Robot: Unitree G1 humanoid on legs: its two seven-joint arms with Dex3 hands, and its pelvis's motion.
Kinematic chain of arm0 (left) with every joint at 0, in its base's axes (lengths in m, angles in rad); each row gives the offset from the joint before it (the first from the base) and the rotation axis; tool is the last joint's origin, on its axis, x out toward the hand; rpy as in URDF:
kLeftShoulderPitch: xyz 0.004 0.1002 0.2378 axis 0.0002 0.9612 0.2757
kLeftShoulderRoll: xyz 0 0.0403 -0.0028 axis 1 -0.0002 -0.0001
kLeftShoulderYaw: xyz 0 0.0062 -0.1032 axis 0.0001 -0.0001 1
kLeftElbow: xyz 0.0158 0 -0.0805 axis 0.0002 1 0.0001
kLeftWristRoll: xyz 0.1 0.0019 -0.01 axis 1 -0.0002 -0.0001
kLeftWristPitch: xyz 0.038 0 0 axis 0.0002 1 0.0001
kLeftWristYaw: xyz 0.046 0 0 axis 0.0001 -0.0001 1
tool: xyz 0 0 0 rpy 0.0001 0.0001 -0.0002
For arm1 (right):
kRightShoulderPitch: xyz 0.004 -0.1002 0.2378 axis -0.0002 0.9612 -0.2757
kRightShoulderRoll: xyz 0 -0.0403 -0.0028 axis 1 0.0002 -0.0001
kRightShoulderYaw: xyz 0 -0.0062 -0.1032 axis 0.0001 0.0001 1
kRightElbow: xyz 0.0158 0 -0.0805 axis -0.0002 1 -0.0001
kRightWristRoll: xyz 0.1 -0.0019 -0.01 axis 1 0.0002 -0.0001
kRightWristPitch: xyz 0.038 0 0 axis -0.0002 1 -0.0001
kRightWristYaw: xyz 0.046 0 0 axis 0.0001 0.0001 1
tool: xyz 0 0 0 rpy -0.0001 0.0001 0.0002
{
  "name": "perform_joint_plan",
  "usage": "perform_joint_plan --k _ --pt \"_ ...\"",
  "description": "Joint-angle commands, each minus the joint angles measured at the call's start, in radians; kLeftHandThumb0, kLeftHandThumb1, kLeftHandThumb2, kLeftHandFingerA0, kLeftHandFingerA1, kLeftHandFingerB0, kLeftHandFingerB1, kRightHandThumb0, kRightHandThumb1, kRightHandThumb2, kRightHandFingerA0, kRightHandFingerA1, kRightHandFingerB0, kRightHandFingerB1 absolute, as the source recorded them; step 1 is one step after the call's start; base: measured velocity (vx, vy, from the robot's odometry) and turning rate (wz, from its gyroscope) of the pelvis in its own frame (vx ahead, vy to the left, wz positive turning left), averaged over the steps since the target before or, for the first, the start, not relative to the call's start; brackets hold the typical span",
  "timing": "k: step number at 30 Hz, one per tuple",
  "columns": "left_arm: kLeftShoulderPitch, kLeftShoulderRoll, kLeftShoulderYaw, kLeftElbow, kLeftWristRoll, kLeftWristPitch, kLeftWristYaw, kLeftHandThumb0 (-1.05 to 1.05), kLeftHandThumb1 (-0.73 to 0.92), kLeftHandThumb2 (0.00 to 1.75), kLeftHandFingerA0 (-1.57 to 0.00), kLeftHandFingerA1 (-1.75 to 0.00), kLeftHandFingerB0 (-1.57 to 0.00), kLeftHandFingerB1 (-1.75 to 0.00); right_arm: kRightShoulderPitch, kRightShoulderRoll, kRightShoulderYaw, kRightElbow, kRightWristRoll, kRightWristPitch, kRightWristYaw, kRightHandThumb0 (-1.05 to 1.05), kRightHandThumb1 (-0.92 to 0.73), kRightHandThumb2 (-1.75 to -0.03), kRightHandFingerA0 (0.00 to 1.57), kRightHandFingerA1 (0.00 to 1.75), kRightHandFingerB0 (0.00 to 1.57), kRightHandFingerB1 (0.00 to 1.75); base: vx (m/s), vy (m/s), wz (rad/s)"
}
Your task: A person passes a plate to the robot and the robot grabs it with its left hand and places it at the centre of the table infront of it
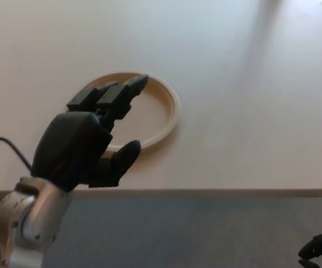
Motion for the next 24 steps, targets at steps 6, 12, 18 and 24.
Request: perform_joint_plan --k 6,12,18,24 --pt "0.491 0.102 0.195 -0.205 -0.295 -0.432 0.072 -0.35 0.52 1.11 -0.01 -0.48 0.00 -0.48 0.125 0.004 -0.014 0.020 0.008 0.008 -0.015 -0.74 -0.81 -0.65 0.41 0.59 0.32 0.46 0.00 0.000 0.00" --pt "0.667 0.085 0.189 -0.135 -0.320 -0.503 0.079 -0.83 0.91 0.75 -0.28 -0.36 -0.20 -0.29 0.174 0.000 -0.009 0.026 0.003 0.019 -0.019 -0.70 -0.85 -0.65 0.30 0.55 0.27 0.45 0.00 0.000 0.00" --pt "0.636 0.094 0.193 0.079 -0.236 -0.451 0.100 -0.90 0.91 0.79 -0.47 -0.41 -0.35 -0.35 0.180 0.000 -0.033 0.026 0.021 0.023 -0.014 -0.71 -0.84 -0.64 0.29 0.56 0.25 0.45 0.00 0.000 0.00" --pt "0.445 0.145 0.171 0.507 -0.108 -0.298 0.179 -0.87 0.86 0.83 -0.47 -0.45 -0.37 -0.37 0.157 0.005 -0.024 0.022 0.001 0.032 -0.024 -0.70 -0.86 -0.65 0.28 0.55 0.24 0.45 0.00 0.000 0.00"
